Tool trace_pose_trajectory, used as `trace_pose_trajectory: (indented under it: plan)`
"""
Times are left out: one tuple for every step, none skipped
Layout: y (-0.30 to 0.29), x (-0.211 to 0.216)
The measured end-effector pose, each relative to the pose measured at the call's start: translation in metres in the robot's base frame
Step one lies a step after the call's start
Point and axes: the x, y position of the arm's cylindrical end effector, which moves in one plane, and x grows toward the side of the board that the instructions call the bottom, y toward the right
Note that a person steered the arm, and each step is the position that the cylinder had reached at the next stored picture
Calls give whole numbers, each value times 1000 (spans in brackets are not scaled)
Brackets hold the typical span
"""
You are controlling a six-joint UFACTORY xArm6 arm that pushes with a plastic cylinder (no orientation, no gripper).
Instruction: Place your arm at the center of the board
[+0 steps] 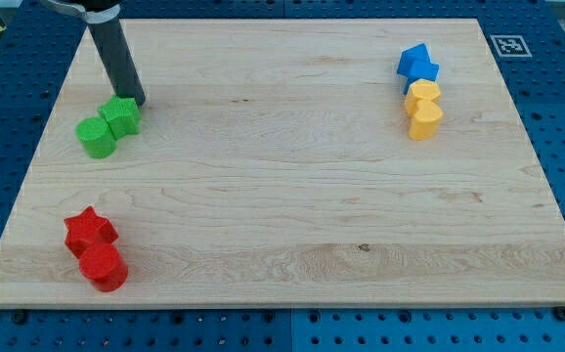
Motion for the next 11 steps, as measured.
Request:
trace_pose_trajectory:
  plan:
    - [19,0]
    - [55,0]
    - [80,0]
    - [81,0]
    - [81,5]
    - [93,29]
    - [94,38]
    - [98,53]
    - [98,53]
    - [105,67]
    - [108,71]
